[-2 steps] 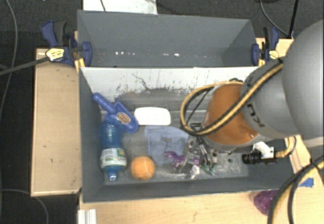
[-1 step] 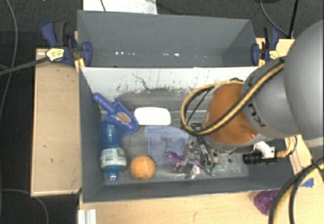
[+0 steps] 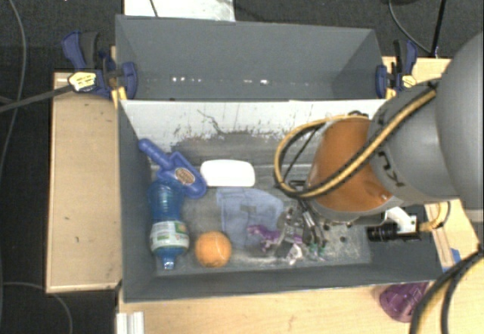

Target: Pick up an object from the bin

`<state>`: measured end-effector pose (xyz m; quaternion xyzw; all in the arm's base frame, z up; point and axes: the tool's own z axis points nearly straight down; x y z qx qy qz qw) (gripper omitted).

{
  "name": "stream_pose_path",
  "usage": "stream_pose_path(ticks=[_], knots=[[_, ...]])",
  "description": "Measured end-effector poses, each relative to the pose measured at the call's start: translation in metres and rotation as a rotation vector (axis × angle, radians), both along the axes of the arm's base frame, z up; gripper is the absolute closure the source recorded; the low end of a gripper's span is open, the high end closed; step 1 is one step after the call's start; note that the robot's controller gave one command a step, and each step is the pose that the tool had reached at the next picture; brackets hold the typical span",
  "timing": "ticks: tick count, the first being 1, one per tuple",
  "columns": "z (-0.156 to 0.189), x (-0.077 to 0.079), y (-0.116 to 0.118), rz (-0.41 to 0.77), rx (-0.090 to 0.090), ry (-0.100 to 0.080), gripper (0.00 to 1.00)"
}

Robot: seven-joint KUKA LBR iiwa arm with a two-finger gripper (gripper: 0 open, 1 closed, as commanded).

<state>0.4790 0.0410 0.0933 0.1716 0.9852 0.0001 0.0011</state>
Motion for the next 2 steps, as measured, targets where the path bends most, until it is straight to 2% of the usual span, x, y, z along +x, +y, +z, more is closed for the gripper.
stream_pose_path(ticks=[1, 2], knots=[[0.0162, 0.0029, 0.0003, 0.001, 0.001, -0.011, 1.00], [0.0210, 0.0030, 0.0002, 0.002, 0.001, -0.011, 1.00]])
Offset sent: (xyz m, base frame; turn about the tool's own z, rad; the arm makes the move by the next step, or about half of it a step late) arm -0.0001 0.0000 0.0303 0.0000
